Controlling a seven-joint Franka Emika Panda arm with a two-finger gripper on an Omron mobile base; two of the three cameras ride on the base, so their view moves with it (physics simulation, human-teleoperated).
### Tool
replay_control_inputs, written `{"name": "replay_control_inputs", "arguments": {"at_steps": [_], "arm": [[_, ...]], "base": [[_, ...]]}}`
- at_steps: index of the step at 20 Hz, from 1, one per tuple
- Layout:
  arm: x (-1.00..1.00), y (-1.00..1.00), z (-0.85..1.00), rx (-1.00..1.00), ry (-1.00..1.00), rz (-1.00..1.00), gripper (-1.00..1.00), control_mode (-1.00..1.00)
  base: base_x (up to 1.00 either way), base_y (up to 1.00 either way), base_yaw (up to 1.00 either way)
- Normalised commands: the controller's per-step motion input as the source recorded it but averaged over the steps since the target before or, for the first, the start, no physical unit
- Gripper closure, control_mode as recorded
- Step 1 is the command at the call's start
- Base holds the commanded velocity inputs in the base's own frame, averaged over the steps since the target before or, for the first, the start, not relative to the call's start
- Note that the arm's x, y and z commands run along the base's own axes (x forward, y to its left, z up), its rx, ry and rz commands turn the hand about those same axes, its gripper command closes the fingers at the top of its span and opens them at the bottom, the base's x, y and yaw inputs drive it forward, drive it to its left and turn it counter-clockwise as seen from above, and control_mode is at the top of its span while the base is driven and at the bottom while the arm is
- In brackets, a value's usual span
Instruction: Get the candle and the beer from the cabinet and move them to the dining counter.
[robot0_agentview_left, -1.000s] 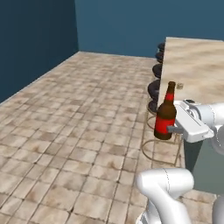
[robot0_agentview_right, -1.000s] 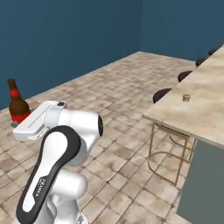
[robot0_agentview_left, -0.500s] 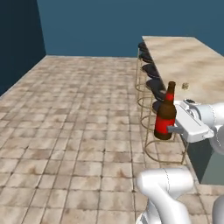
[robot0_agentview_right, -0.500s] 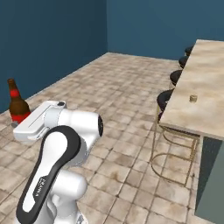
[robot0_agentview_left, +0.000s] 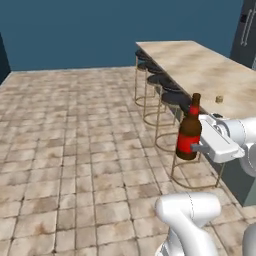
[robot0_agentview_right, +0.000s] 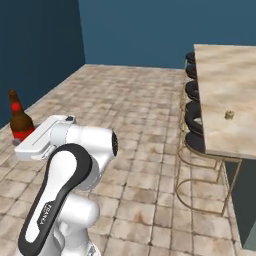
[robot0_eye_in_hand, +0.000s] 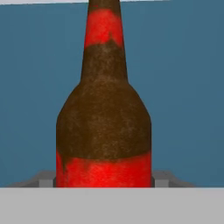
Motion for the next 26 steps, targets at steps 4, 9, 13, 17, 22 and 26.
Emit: {"name": "replay_control_inputs", "arguments": {"at_steps": [4,9,13,17,22,26], "arm": [[0.0,0.0,0.0,0.0,0.0,0.0,1.0,1.0],[0.0,0.0,0.0,0.0,0.0,0.0,1.0,1.0],[0.0,0.0,0.0,0.0,0.0,0.0,1.0,1.0],[0.0,0.0,0.0,0.0,0.0,0.0,1.0,1.0],[0.0,0.0,0.0,0.0,0.0,0.0,1.0,1.0],[0.0,0.0,0.0,0.0,0.0,0.0,1.0,1.0]], "base": [[0.79,0.82,-0.42],[0.81,0.76,-0.43],[0.77,0.66,-0.44],[0.72,0.7,-0.47],[0.65,0.71,-0.49],[0.61,0.72,-0.49]]}}
